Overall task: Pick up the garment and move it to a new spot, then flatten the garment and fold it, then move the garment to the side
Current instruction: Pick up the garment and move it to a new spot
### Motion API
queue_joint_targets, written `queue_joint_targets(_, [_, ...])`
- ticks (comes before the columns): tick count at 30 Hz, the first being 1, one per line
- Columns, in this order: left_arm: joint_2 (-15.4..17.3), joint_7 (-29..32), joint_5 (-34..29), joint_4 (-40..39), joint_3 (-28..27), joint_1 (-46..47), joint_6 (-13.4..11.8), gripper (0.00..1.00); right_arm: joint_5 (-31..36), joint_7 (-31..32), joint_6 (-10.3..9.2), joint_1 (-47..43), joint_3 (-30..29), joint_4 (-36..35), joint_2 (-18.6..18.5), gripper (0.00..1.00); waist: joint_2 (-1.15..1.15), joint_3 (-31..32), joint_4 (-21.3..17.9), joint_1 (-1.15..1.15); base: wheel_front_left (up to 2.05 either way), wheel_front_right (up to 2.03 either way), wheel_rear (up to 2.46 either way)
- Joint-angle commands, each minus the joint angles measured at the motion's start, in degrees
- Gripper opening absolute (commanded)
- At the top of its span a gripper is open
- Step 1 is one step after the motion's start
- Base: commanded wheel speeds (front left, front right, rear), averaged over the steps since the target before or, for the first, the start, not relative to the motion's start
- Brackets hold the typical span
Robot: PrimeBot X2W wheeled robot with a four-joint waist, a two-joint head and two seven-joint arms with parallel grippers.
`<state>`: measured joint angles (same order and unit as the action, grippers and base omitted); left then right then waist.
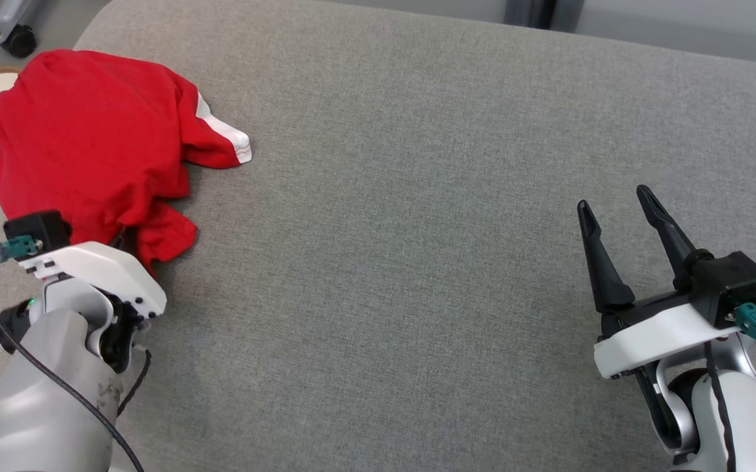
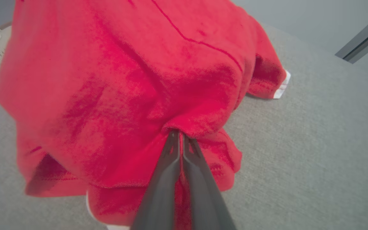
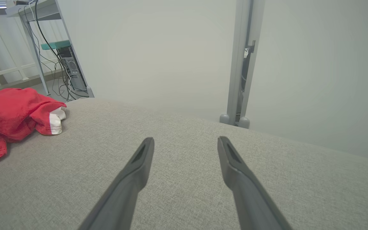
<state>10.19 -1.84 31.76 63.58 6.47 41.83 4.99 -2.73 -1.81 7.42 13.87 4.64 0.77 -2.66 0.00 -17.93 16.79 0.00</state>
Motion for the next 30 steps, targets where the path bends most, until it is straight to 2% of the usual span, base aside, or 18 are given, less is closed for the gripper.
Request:
queue_joint_targets(1, [0.9,-2.3,0.0,-0.4,-0.5,1.7,0.4,0.0,-0.4,-0.7,0.13,-0.5,-0.2,-0.1,-0.4,1.0,0.0,1.1,0.3,0.0,0.0,0.0,0.0])
queue_joint_targets(6, [1.6,-9.0,-0.9,-3.3,-0.1,3.2,0.7,0.0,-1.9,-1.9,0.13,-1.5,-0.7,0.6,-0.4,1.0,0.0,3.9,0.4,0.0,0.0,0.0,0.0])
queue_joint_targets(12, [2.3,-12.0,-2.0,-10.1,0.1,2.3,0.2,0.0,-3.3,-3.0,0.13,-2.5,-1.2,1.2,-0.4,1.0,0.0,6.8,-0.1,0.0,0.0,0.0,0.0])
queue_joint_targets(16, [2.0,-12.8,-3.2,-19.9,0.4,-0.2,-0.8,0.0,-4.1,-3.6,0.13,-2.9,-1.6,1.5,-0.5,1.0,0.0,8.5,-1.1,0.0,0.0,0.0,0.0])
queue_joint_targets(21, [1.3,-12.6,-4.5,-35.7,1.1,-6.5,-3.2,0.0,-5.3,-4.4,0.13,-3.8,-1.7,1.7,-0.4,1.0,0.0,9.9,-3.5,0.0,0.0,0.0,0.0])
queue_joint_targets(26, [0.3,-9.0,-4.4,-51.5,2.9,-13.7,-5.6,0.0,-5.9,-4.9,0.13,-3.8,-1.6,1.7,-0.4,1.0,0.0,10.0,-7.0,0.0,0.0,0.0,0.0])
queue_joint_targets(30, [-0.8,-6.3,-4.4,-60.4,4.7,-18.0,-6.8,0.0,-6.3,-5.1,0.13,-3.6,-1.5,1.4,-0.4,1.0,0.0,9.2,-10.6,0.0,0.0,0.0,0.0])
